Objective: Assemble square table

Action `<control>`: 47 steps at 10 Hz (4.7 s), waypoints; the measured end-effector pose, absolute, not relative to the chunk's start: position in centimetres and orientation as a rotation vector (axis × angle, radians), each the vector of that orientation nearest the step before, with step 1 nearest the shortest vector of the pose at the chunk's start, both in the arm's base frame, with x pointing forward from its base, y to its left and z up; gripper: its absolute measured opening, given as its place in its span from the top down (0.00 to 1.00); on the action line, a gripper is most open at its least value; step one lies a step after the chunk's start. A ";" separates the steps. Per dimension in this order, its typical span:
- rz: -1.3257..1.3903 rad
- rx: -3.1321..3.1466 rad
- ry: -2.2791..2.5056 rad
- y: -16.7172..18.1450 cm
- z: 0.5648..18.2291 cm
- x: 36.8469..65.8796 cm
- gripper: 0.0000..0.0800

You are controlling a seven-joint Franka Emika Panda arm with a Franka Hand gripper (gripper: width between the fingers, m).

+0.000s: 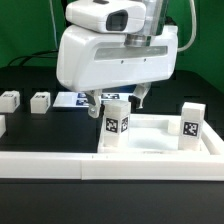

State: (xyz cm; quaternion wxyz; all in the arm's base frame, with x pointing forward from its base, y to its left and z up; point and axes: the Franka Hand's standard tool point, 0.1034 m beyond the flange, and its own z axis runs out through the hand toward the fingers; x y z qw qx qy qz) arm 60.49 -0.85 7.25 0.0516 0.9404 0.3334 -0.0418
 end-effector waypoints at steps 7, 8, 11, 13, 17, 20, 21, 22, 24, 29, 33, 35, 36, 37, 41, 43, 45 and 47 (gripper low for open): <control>-0.151 2.947 0.710 -1.3 7.0 59.9 0.57; -0.175 2.952 0.661 -1.5 7.0 59.5 0.57; -0.254 2.965 0.513 -2.2 7.0 58.4 0.57; -0.290 2.971 0.450 -2.5 7.0 57.9 0.56; -0.300 2.971 0.447 -2.7 6.9 57.7 0.48; -0.300 2.972 0.444 -2.8 6.9 57.7 0.19; -0.300 2.972 0.443 -2.8 6.9 57.7 0.19; -0.300 2.972 0.443 -2.9 6.9 57.7 0.19; -0.300 2.972 0.441 -2.9 6.9 57.7 0.19; -0.300 2.973 0.438 -3.0 6.9 57.7 0.19; -0.301 2.973 0.436 -3.1 6.9 57.7 0.19; -0.280 2.966 0.464 -2.6 7.6 57.9 0.19; -0.265 2.980 0.450 -2.3 8.2 57.4 0.19; -0.247 2.998 0.413 -2.3 8.8 56.6 0.19; -0.258 2.986 0.635 -2.6 9.6 55.1 0.19; -0.263 2.973 0.699 -2.6 9.5 55.1 0.19; -0.263 2.973 0.697 -2.7 9.5 55.1 0.19; -0.250 2.977 0.668 -2.7 9.4 55.1 0.19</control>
Offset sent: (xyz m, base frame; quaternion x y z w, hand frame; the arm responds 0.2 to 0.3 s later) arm 0.0000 0.0000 0.0000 0.0000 0.0000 0.0000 1.0000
